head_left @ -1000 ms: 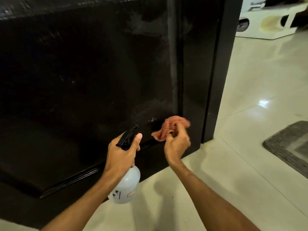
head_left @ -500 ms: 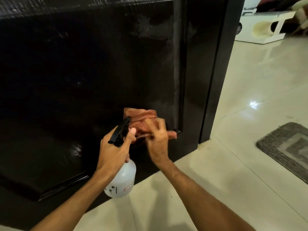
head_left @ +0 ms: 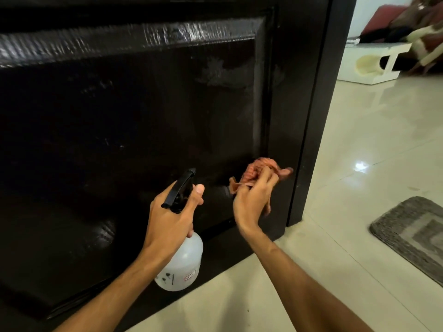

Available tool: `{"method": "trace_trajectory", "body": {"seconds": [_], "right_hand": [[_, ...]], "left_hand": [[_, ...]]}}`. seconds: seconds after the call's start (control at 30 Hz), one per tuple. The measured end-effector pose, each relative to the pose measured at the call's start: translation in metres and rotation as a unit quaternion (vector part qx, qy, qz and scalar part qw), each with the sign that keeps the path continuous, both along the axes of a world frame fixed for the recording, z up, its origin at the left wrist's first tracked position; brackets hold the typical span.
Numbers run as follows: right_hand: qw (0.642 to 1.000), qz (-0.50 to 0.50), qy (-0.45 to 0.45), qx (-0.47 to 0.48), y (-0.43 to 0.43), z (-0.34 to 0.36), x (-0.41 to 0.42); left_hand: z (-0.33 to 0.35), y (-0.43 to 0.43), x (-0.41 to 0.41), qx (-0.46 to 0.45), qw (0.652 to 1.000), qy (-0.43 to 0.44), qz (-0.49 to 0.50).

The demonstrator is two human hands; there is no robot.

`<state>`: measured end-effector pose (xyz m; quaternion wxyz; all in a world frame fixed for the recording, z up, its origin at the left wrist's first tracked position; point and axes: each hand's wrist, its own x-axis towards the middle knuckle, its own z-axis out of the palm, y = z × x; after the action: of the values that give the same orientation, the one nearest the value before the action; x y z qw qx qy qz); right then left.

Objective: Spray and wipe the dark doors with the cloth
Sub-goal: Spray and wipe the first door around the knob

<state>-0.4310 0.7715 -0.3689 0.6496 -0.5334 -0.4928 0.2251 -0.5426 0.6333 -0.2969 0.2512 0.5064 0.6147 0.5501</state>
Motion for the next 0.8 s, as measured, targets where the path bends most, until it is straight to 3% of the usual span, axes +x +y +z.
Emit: {"method": "trace_trajectory", "body": {"seconds": [0.1,0.13,0.17,0.23,0.3,0.37,0.43,0.47,0.5,0.57,0.6,0.67,0.73,0.77,0.8], "right_hand": [[0.964,0.09,-0.145,0.205,-0.001,0.044,-0.015],[0.952,0.108,-0.169,0.232,0.002,0.044,-0.017],[0.954,0.11,-0.163,0.227,0.004,0.036,-0.017],[0.987,0.058,-0.076,0.126,0.002,0.014,-0.005],[0.999,0.003,-0.021,0.035,0.001,0.012,0.005],[0.988,0.027,-0.113,0.103,-0.002,0.039,0.003],[0.93,0.101,-0.249,0.252,-0.007,0.067,-0.004],[0.914,0.116,-0.268,0.281,-0.003,0.075,-0.005],[0.924,0.109,-0.242,0.274,0.003,0.08,-0.004],[0.979,0.047,-0.096,0.176,0.011,0.092,0.005],[0.989,0.026,-0.048,0.135,0.009,0.101,0.008],[0.974,0.067,-0.102,0.191,0.002,0.127,0.001],[0.909,0.151,-0.246,0.299,-0.005,0.157,-0.003],[0.889,0.141,-0.279,0.333,0.003,0.169,-0.001],[0.901,0.116,-0.256,0.331,0.015,0.179,0.005]], "left_hand": [[0.016,0.005,-0.001,0.016,1.0,0.002,0.006],[0.017,0.007,-0.001,0.021,1.0,0.003,0.013],[0.017,0.007,0.0,0.022,1.0,0.001,0.018],[0.02,0.007,0.008,0.018,1.0,-0.011,0.01],[0.033,0.01,0.015,0.016,1.0,-0.013,-0.005],[0.05,0.015,0.018,0.024,1.0,-0.01,-0.007],[0.063,0.017,0.019,0.041,0.999,-0.013,-0.001],[0.066,0.018,0.02,0.046,0.999,-0.009,0.008],[0.067,0.017,0.022,0.044,0.999,-0.003,0.015],[0.072,0.015,0.025,0.043,0.999,-0.001,0.011],[0.077,0.014,0.026,0.045,0.999,-0.005,0.009],[0.092,0.013,0.023,0.056,0.998,-0.016,0.017],[0.106,0.014,0.023,0.07,0.997,-0.031,0.026],[0.112,0.015,0.023,0.077,0.996,-0.035,0.027],[0.117,0.015,0.025,0.082,0.996,-0.03,0.025]]}}
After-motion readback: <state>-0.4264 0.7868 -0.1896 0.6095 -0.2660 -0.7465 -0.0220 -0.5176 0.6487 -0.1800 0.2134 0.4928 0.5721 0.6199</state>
